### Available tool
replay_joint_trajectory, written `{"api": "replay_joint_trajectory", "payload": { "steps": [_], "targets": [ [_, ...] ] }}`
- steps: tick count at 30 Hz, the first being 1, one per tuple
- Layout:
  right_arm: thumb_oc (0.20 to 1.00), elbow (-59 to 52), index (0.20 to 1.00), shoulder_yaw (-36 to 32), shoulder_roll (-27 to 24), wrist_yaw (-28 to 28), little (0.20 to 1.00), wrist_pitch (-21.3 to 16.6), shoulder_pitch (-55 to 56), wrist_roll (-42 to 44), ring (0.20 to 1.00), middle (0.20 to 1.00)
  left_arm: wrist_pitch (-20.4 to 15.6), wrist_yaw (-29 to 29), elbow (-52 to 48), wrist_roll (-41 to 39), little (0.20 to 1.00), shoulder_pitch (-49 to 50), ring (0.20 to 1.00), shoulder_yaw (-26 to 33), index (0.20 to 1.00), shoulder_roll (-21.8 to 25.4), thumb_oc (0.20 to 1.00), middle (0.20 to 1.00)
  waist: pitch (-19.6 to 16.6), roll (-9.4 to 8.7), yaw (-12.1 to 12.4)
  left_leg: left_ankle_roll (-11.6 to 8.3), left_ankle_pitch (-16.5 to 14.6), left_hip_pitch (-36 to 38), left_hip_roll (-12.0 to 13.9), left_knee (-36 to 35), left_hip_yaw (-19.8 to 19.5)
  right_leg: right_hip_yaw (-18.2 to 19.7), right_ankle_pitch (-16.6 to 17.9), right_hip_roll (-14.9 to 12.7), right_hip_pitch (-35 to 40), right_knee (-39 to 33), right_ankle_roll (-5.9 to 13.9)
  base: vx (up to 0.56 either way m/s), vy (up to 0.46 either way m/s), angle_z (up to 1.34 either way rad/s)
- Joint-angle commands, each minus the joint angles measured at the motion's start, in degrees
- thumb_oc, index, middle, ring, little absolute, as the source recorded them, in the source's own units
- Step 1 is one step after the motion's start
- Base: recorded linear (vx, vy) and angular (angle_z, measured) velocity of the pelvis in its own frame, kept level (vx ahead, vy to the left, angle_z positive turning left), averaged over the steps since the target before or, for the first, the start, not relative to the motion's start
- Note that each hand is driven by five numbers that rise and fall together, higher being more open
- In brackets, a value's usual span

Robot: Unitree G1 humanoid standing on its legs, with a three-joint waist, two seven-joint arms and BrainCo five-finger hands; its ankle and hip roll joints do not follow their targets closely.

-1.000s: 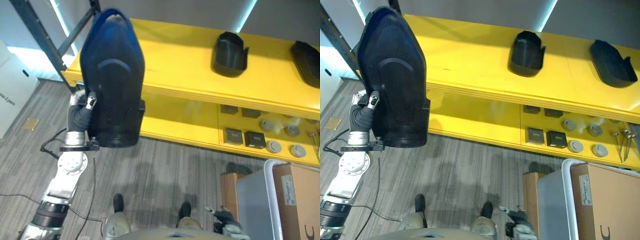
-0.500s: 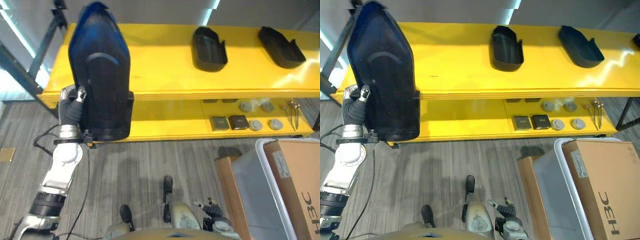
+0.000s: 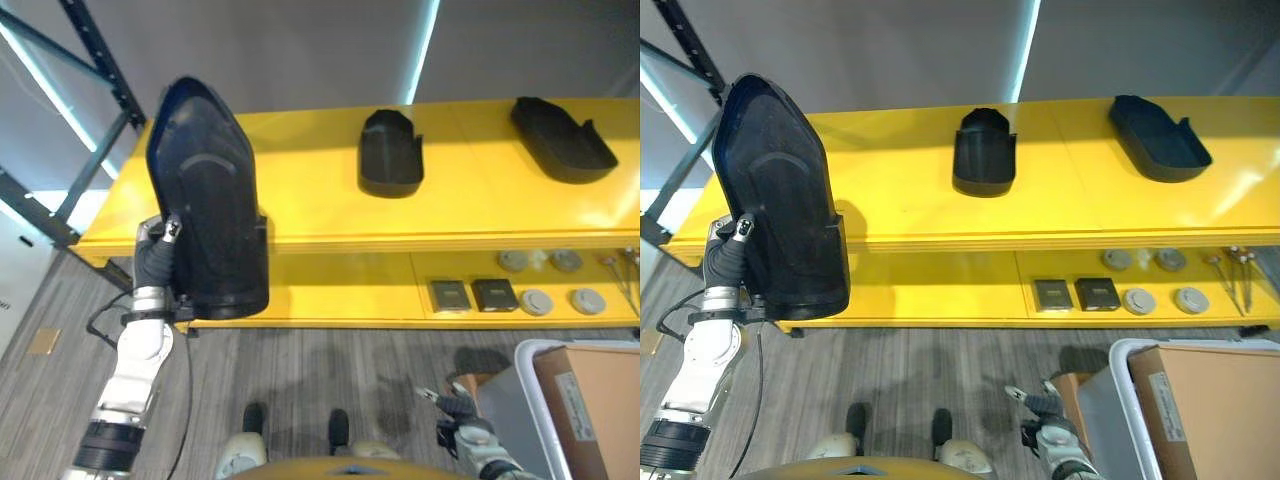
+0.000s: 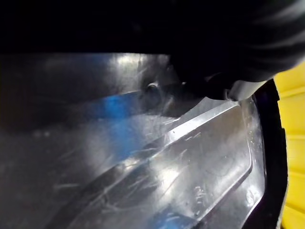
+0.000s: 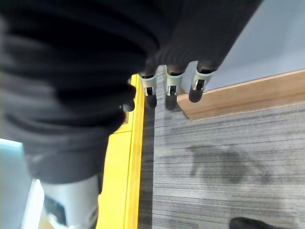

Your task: Move parts from the plastic box to the shelf.

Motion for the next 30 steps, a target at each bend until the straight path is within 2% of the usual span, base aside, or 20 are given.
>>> {"api": "replay_joint_trajectory", "payload": {
  "steps": [1,3,6,11,14,15,16,18,19,21,24,25,27,29,30],
  "targets": [
    [1.0,1.49,1.0,-1.01,1.52,-1.34,1.0,-1.4,0.96,2.43,1.0,1.0,-2.32,4.31,-3.38,4.22,0.2,-3.41,0.2,4.31,0.2,3.23,0.2,0.2,-0.62,1.54,-0.66,2.26,-2.19,2.96,-1.42,2.36,1.1,2.72,-4.42,-7.54,3.35,1.16,7.44,0.12,0.128,-0.25],
    [1.0,1.93,1.0,-1.3,1.97,-1.66,1.0,-1.36,1.06,2.26,1.0,1.0,-2.02,4.54,-3.09,4.85,0.2,-3.54,0.2,4.74,0.2,3.93,0.2,0.2,-0.99,1.88,-0.88,2.51,-2.33,3.8,-1.91,1.61,1.7,2.87,-4.12,-8.03,3.61,1.06,7.66,0.1,0.128,-0.17],
    [1.0,3.03,1.0,-0.91,4.53,-2.09,1.0,-0.67,2.29,0.34,1.0,1.0,-0.2,7.49,0.26,7.89,0.2,-4.94,0.2,7.51,0.2,7.0,0.2,0.2,-1.76,2.5,-2.07,3.56,-2.88,6.31,-3.3,-1.37,5.06,4.55,-2.83,-10.06,2.71,0.99,9.03,0.1,0.211,-0.1],
    [1.0,3.94,1.0,0.03,5.77,-1.92,1.0,0.16,4.49,-2.41,1.0,1.0,0.53,9.87,4.9,7.08,0.2,-6.33,0.2,9.43,0.2,6.93,0.2,0.2,-1.45,2.24,-3.3,3.84,-3.29,6.4,-3.56,-1.37,7.25,6.33,-1.8,-10.74,1.46,0.34,9.54,0.03,0.087,-0.41],
    [1.0,4.66,1.0,0.9,5.63,-1.07,1.0,0.83,5.11,-3.92,1.0,1.0,0.97,10.94,9.44,4.66,0.2,-9.43,0.2,10.35,0.2,7.67,0.2,0.2,-0.91,2.1,-4.06,3.73,-3.24,5.52,-3.44,-1.37,8.5,7.17,-1.32,-10.85,-0.3,0.08,9.83,-0.04,0.042,-0.19],
    [1.0,4.95,1.0,1.53,5.1,-0.65,1.0,1.33,4.92,-5.22,1.0,1.0,0.49,10.33,11.99,0.81,0.2,-10.99,0.2,10.36,0.2,7.62,0.2,0.2,-0.56,2.06,-4.23,3.61,-3.01,4.88,-3.29,-1.37,8.91,7.42,-0.99,-10.81,-1.36,0.08,9.91,-0.13,0.006,-0.18],
    [1.0,5.13,1.0,2.24,3.85,-0.1,1.0,1.76,4.19,-5.7,1.0,1.0,0.3,9.94,17.59,-2.53,0.2,-15.73,0.2,9.68,0.2,11.23,0.2,0.2,0.53,2.04,-4.82,3.43,-2.45,3.44,-3.17,-1.37,9.27,7.79,-0.41,-10.71,-3.44,0.08,10.15,-0.16,0.0,-0.24],
    [1.0,6.06,1.0,0.92,3.44,-0.16,1.0,1.93,3.59,-3.29,1.0,1.0,-0.32,8.04,23.38,-8.44,0.2,-19.03,0.2,9.08,0.2,13.58,0.2,0.2,0.83,2.11,-5.14,3.23,-1.86,2.15,-2.88,-1.37,9.56,8.09,-0.08,-10.49,-4.87,0.08,10.13,-0.08,-0.014,-0.22],
    [1.0,6.09,1.0,0.88,3.48,-0.15,1.0,1.92,3.53,-3.26,1.0,1.0,-0.45,7.94,23.63,-8.59,0.2,-19.23,0.2,8.98,0.2,13.7,0.2,0.2,0.82,2.08,-5.09,3.23,-1.85,2.08,-2.87,-1.37,9.56,8.09,-0.06,-10.48,-4.94,0.08,10.12,0.0,-0.02,-0.08],
    [1.0,6.75,1.0,-0.95,3.0,-0.09,1.0,1.9,2.57,-0.19,1.0,1.0,-0.37,4.87,29.72,-14.11,0.2,-22.45,0.2,7.86,0.2,17.31,0.2,0.2,1.38,2.22,-5.4,3.03,-1.47,1.38,-2.6,-1.37,9.83,8.29,0.18,-10.26,-5.73,0.08,10.23,-0.02,-0.011,-0.02],
    [1.0,5.59,1.0,0.84,2.33,0.55,1.0,1.63,0.23,1.02,1.0,1.0,-0.82,2.47,39.57,-22.23,0.2,-31.41,0.2,4.79,0.2,21.99,0.2,0.2,2.83,2.13,-6.04,2.7,-0.72,-0.43,-2.33,-1.37,9.91,8.7,0.96,-9.83,-8.02,0.08,10.25,-0.1,-0.042,-0.06],
    [1.0,5.68,1.0,2.99,2.18,1.12,1.0,1.74,-1.95,1.66,1.0,1.0,0.33,-0.41,47.58,-27.26,0.2,-38.52,0.2,0.97,0.2,25.02,0.2,0.2,3.36,1.78,-6.09,2.63,-0.21,-1.8,-1.99,-1.37,9.74,9.29,1.58,-9.3,-9.69,0.08,10.2,-0.09,-0.076,0.0],
    [1.0,5.96,1.0,3.56,2.31,1.23,1.0,1.84,-2.4,1.91,1.0,1.0,0.92,-1.64,50.89,-27.78,0.2,-41.04,0.2,-0.44,0.2,26.79,0.2,0.2,3.48,1.65,-6.0,2.6,-0.07,-2.19,-1.89,-1.37,9.63,9.34,1.73,-9.11,-10.06,0.08,10.27,-0.04,-0.047,-0.04],
    [1.0,5.94,1.0,4.86,2.72,1.6,1.0,1.69,-3.39,2.52,1.0,1.0,2.86,-4.21,57.74,-28.6,0.2,-46.56,0.2,-4.53,0.2,29.07,0.2,0.2,3.95,1.46,-5.97,2.54,0.25,-2.69,-1.71,-1.37,9.45,9.62,2.04,-8.73,-10.64,0.08,10.26,-0.02,-0.041,-0.1],
    [1.0,6.1,1.0,6.9,3.13,2.16,1.0,1.65,-5.44,3.89,1.0,1.0,5.59,-7.61,66.02,-28.82,0.2,-55.98,0.2,-11.06,0.2,29.78,0.2,0.2,5.4,1.57,-6.35,2.37,0.79,-3.69,-1.52,-1.37,9.13,9.52,2.37,-8.71,-11.55,0.08,10.41,-0.05,-0.036,-0.07]
  ]
}}
